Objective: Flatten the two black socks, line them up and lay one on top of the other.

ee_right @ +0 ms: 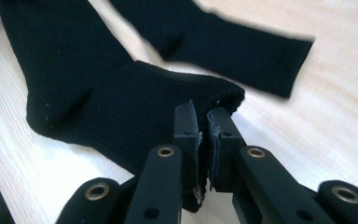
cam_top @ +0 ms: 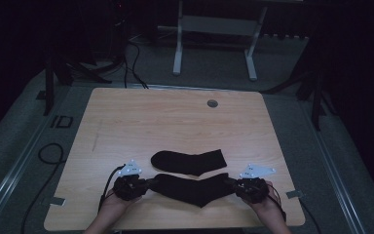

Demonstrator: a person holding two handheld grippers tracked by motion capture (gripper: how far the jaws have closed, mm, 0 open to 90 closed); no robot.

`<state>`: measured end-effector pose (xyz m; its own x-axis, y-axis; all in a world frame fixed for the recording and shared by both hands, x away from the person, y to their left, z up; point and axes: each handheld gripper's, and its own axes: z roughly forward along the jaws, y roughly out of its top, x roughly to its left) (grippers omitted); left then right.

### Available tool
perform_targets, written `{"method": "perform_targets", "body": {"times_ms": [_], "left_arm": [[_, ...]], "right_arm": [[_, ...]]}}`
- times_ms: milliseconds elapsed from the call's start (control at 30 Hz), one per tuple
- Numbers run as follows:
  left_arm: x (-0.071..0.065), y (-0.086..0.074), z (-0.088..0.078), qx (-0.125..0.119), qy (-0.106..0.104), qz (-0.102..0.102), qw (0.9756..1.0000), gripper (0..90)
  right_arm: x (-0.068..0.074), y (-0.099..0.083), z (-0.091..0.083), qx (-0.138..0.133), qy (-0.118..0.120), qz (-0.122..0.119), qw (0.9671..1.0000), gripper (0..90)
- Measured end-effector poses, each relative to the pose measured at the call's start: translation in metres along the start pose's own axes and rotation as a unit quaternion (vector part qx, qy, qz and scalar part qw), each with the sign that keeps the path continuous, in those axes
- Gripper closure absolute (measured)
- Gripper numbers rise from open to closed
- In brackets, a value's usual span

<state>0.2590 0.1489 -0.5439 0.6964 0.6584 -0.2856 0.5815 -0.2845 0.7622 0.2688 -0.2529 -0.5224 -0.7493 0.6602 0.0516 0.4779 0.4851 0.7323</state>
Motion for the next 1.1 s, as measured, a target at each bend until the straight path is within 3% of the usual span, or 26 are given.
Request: {"method": "perform_targets", "body": {"times_ms": [367, 400, 533, 767, 867, 1100], "left_arm": [[0.019, 0.032, -0.016, -0.043, 0.021, -0.006, 0.9988, 86.8], [0.020, 0.035, -0.016, -0.048, 0.030, -0.002, 0.9984, 86.8], [0.027, 0.046, -0.013, -0.050, 0.038, -0.004, 0.9980, 86.8], [0.040, 0.052, 0.002, -0.034, 0.042, -0.014, 0.9984, 86.8], [0.045, 0.051, 0.012, -0.026, 0.045, -0.020, 0.9984, 86.8], [0.056, 0.046, 0.026, -0.005, 0.048, -0.029, 0.9984, 86.8]], "right_arm": [[-0.017, 0.048, -0.004, -0.042, -0.019, -0.011, 0.9989, 83.6], [-0.019, 0.052, -0.004, -0.044, -0.023, -0.011, 0.9987, 83.6], [-0.031, 0.067, 0.002, -0.058, -0.029, 0.006, 0.9979, 83.6], [-0.044, 0.067, 0.020, -0.043, -0.035, 0.022, 0.9982, 83.5], [-0.053, 0.062, 0.035, -0.028, -0.037, 0.035, 0.9983, 83.6], [-0.061, 0.055, 0.054, -0.008, -0.037, 0.045, 0.9983, 83.5]]}}
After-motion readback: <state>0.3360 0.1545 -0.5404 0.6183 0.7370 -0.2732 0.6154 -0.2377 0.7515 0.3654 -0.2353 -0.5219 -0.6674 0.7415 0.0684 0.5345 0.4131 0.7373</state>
